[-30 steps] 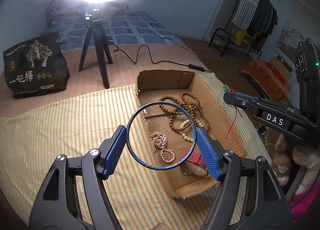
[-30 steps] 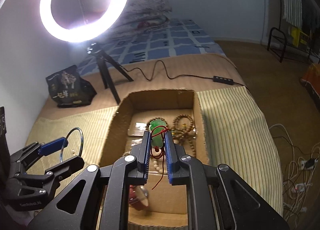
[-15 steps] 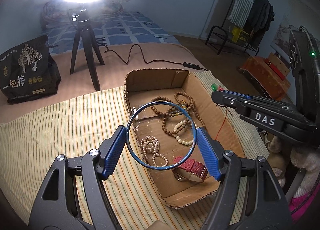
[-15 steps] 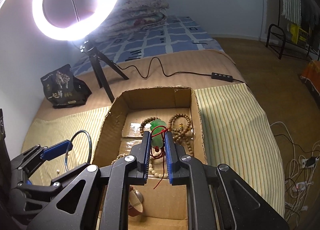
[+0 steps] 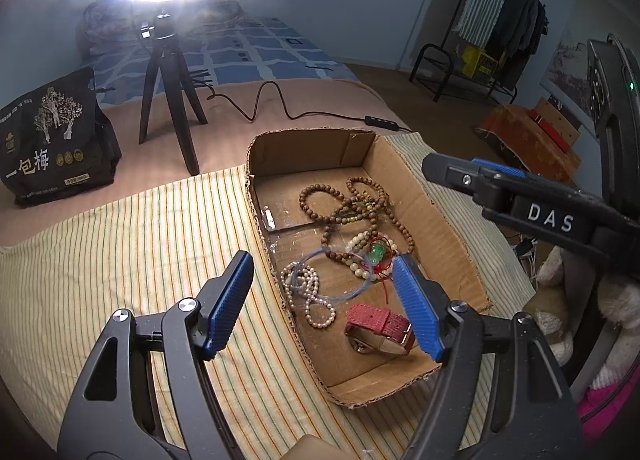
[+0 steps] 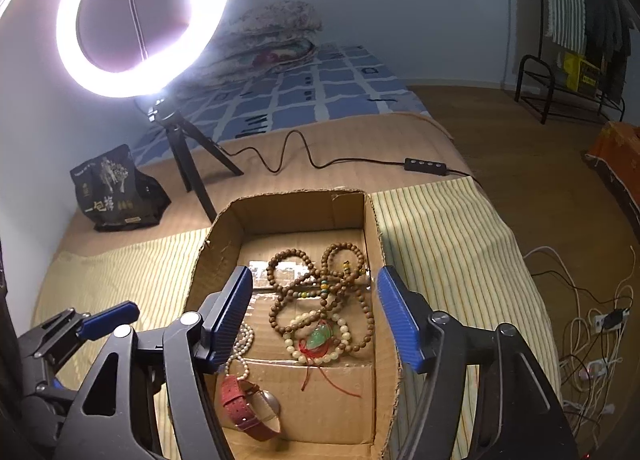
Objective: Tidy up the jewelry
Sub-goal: 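Open both tools to drop the pendant and ring into the box, then move both tools back to the two white pearl earrings on the cloth, then grasp one pearl earring with the left tool while the right tool grasps the other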
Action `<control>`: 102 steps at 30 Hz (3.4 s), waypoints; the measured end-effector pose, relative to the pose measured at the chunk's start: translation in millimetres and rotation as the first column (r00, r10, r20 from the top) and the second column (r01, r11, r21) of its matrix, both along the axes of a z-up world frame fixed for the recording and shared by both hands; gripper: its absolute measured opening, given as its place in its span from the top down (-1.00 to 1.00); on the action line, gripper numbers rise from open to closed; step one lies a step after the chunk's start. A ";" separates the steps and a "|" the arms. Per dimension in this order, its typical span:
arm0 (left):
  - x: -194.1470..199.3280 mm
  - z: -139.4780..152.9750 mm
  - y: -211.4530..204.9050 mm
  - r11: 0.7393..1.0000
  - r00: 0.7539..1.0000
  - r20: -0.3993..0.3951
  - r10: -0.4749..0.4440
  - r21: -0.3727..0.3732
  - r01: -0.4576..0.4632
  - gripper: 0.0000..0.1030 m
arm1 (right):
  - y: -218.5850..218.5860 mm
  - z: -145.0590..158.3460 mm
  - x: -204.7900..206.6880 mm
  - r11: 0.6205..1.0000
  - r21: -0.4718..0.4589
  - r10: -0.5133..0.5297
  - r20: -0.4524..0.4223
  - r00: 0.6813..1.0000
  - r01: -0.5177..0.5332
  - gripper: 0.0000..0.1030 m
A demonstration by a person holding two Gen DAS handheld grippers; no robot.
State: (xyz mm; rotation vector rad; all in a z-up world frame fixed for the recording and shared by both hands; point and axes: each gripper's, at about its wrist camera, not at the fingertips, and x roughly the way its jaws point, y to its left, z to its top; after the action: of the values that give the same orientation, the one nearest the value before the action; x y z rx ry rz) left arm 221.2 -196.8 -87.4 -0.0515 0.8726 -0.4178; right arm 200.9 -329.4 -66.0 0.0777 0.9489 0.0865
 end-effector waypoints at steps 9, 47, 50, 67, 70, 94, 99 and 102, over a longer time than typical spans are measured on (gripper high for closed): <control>-8.7 6.9 7.3 1.000 1.000 0.016 0.000 0.009 0.000 -0.45 | 3.9 8.0 -3.2 1.000 -0.025 -0.004 0.014 1.000 0.005 -0.38; -59.7 -28.5 206.2 0.987 0.989 0.006 0.151 0.055 -0.151 -0.27 | 144.7 -13.5 -5.0 0.960 0.162 0.234 -0.015 0.972 -0.228 -0.38; -63.6 -45.0 202.9 0.991 0.992 -0.028 0.121 0.060 -0.119 -0.21 | 161.2 -25.8 -5.5 0.952 0.168 0.267 -0.037 0.963 -0.257 -0.37; -54.0 -93.5 191.3 0.994 0.992 -0.107 0.062 0.096 -0.052 0.38 | 213.8 -96.8 2.5 0.903 0.225 0.408 -0.189 0.893 -0.366 0.37; -49.0 -95.1 192.3 0.995 0.991 -0.114 0.067 0.084 -0.058 0.38 | 217.7 -109.2 2.4 0.902 0.215 0.417 -0.210 0.884 -0.374 0.42; -41.6 -101.2 199.7 0.993 0.986 -0.144 0.090 0.092 -0.077 0.84 | 262.7 -138.3 3.9 0.850 0.053 0.521 -0.235 0.821 -0.524 0.70; -43.3 -100.5 199.6 0.992 0.985 -0.144 0.091 0.100 -0.077 0.84 | 269.4 -139.9 -1.1 0.831 -0.021 0.537 -0.228 0.812 -0.555 0.83; -43.8 -99.7 199.1 0.991 0.985 -0.145 0.094 0.108 -0.079 0.84 | 269.1 -138.7 -4.3 0.829 -0.040 0.537 -0.222 0.814 -0.558 0.85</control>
State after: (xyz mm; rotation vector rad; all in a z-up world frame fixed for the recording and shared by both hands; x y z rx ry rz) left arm 177.4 2.3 -187.1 -0.0265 1.0348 -0.2896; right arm 196.6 -60.3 -204.7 -0.2968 1.1564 0.5771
